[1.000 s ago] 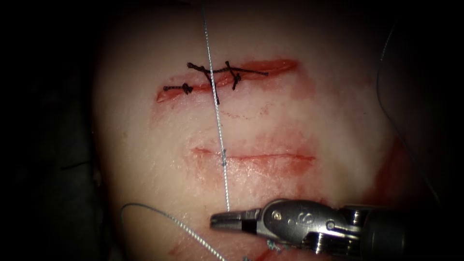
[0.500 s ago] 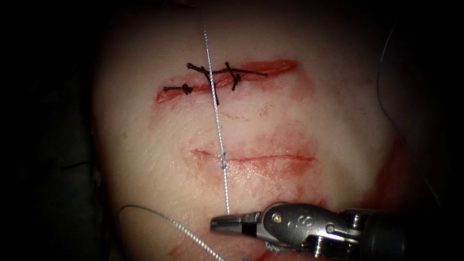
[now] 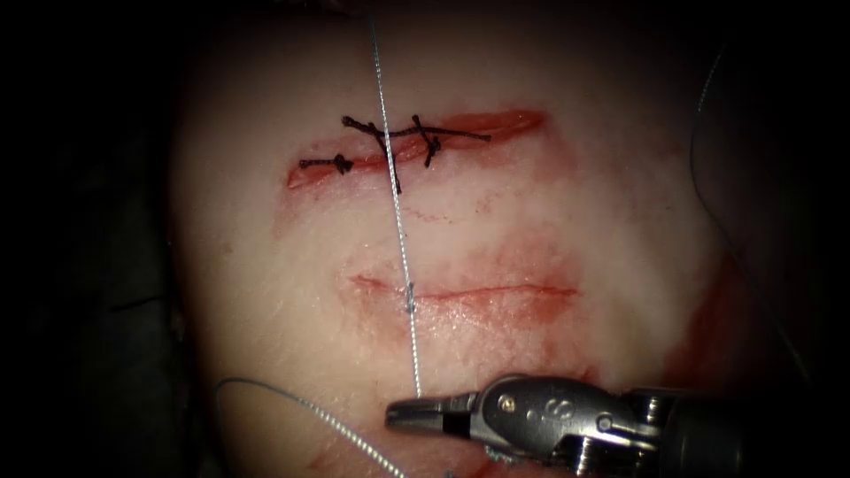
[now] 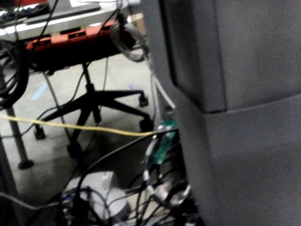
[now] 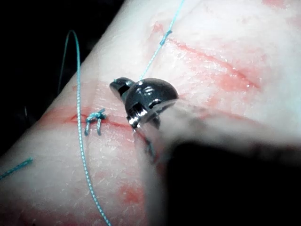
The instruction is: Wound Closure
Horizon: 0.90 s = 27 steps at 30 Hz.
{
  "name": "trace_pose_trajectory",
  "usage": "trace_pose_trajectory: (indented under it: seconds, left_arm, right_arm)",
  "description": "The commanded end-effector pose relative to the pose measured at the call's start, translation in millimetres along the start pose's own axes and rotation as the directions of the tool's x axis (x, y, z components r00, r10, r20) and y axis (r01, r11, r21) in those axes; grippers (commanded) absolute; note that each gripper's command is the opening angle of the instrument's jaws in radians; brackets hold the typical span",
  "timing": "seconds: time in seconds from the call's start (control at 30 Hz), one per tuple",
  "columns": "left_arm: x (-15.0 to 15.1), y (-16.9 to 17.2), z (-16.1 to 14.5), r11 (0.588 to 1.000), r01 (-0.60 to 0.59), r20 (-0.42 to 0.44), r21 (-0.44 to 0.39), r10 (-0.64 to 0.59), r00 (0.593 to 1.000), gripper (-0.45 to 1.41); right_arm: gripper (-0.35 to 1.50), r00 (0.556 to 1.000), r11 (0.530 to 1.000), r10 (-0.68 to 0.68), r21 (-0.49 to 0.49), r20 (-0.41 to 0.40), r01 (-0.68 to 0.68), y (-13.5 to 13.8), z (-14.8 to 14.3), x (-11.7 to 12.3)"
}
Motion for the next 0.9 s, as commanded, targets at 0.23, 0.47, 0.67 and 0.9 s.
trace_pose_trajectory:
  seconds: [0.23, 0.47, 0.67, 0.9]
  left_arm:
    - [0.3, 0.4, 0.2, 0.997, 0.078, -0.092, -0.019, -0.079, 0.993, -0.45]
    - [2.1, -0.3, -3.0, 0.83, 0.481, -0.191, -0.282, -0.54, 0.82, -0.45]
    - [6.0, -2.7, -8.3, 0.459, 0.687, -0.11, -0.564, -0.866, 0.488, -0.45]
    - [7.6, -1.3, -13.2, 0.078, 0.656, 0.069, -0.75, -0.979, 0.194, -0.45]
  right_arm:
    - [-0.35, 0.997, 0.992, 0.017, -0.123, -0.08, -0.027, 1.7, 0.9, 1.9]
    - [1.01, 0.976, 0.981, -0.056, -0.193, -0.21, 0.014, 4.3, -1.8, 6.2]
    - [1.15, 0.94, 0.965, -0.154, -0.251, -0.304, 0.077, 5.5, -3.4, 7.6]
    - [0.98, 0.892, 0.963, -0.131, -0.269, -0.432, 0.011, 5.3, -6.6, 12.1]
